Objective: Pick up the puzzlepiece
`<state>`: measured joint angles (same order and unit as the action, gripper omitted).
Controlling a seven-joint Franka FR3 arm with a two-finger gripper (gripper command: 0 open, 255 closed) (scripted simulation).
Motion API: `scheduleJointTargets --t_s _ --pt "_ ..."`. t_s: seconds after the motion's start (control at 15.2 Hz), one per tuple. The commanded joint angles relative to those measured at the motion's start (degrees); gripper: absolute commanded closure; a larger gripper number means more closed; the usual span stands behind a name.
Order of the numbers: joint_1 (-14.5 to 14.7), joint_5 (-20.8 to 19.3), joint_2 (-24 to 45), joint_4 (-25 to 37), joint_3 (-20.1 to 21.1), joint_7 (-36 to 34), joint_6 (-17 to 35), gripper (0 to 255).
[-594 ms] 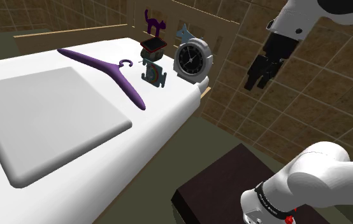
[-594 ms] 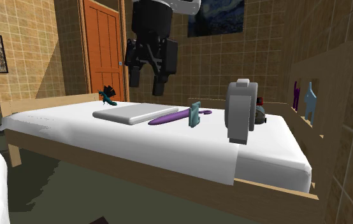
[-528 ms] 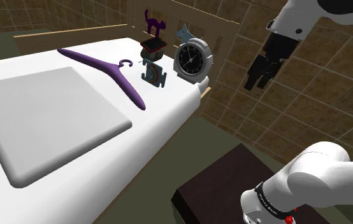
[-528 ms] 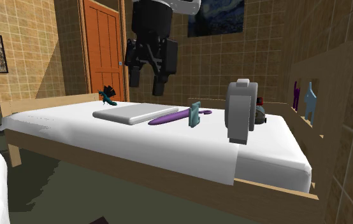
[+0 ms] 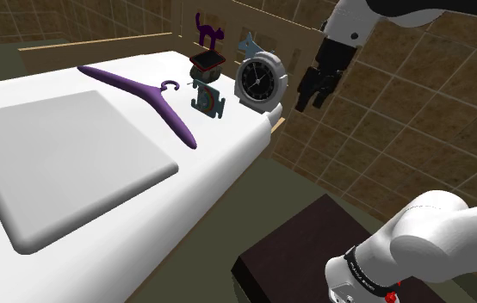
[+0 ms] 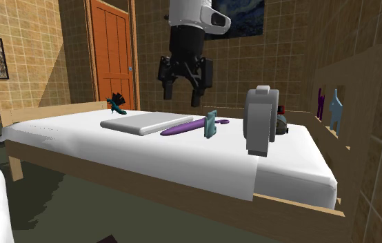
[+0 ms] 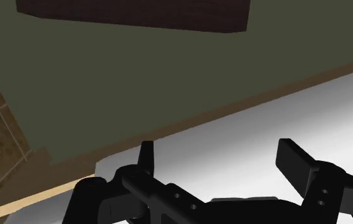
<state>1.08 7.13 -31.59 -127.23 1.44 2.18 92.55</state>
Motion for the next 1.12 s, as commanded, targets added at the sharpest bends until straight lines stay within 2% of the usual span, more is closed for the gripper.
scheduleJointTargets --t_s 0.0,0.53,1.06 --pt "0.53 -0.23 4.53 2.45 0.52 0.97 2.5 0" --pt "2.61 -1.77 20.97 15.05 3.3 3.01 7.98 0" --pt "5.05 -5.2 37.9 32.28 5.97 3.97 9.16 0"
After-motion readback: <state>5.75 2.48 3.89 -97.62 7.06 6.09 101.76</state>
